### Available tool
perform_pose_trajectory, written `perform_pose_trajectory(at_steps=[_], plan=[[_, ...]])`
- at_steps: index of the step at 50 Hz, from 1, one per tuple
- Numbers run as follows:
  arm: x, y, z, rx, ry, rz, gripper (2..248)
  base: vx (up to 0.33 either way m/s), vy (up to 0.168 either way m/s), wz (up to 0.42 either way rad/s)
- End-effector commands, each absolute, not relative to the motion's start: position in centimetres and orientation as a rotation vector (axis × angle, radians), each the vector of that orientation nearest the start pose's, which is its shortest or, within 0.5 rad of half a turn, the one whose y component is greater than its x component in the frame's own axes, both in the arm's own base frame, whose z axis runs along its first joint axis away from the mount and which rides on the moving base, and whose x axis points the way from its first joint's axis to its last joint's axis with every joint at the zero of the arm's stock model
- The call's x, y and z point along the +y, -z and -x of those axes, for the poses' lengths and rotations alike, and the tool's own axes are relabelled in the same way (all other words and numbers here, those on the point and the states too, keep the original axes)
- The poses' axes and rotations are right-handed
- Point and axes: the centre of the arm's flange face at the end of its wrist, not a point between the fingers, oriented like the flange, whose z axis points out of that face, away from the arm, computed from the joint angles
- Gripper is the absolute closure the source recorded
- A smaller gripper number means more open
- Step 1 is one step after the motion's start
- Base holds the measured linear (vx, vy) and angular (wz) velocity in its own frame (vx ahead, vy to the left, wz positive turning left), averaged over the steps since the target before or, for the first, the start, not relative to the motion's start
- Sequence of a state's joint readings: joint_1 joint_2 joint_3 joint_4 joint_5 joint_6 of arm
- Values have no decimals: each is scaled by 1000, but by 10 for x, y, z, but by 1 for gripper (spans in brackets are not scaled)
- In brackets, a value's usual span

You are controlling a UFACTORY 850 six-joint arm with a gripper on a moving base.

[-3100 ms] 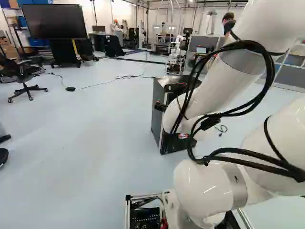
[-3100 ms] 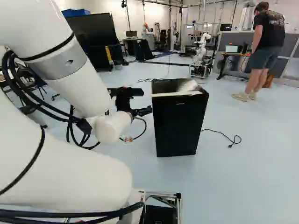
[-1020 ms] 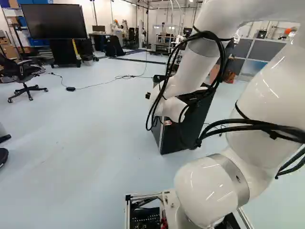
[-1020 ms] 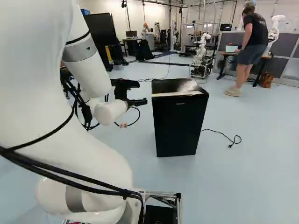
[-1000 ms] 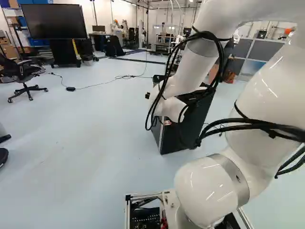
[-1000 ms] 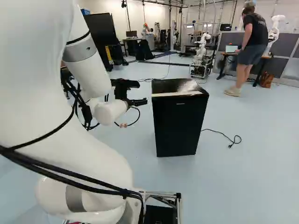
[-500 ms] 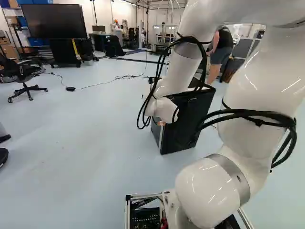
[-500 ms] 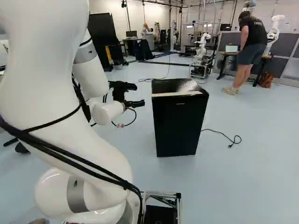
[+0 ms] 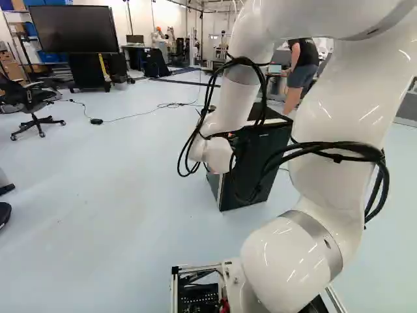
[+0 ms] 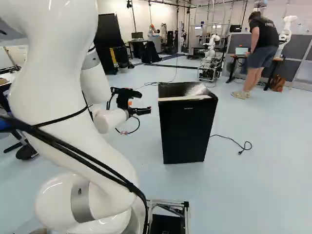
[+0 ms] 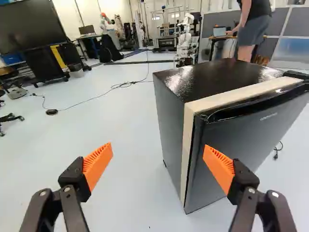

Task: Grab a drink from the fridge

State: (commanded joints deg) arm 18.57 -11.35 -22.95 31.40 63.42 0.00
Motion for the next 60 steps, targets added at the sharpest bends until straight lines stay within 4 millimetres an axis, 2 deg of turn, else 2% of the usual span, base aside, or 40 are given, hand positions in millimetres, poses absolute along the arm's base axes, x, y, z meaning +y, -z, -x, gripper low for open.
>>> perform_pose_trajectory(at_steps=[29,60], plan=[[69,-310,-380,637,2004,2577,3,0,0,0],[61,-280,-400,879,2129,2610,3,0,0,0]])
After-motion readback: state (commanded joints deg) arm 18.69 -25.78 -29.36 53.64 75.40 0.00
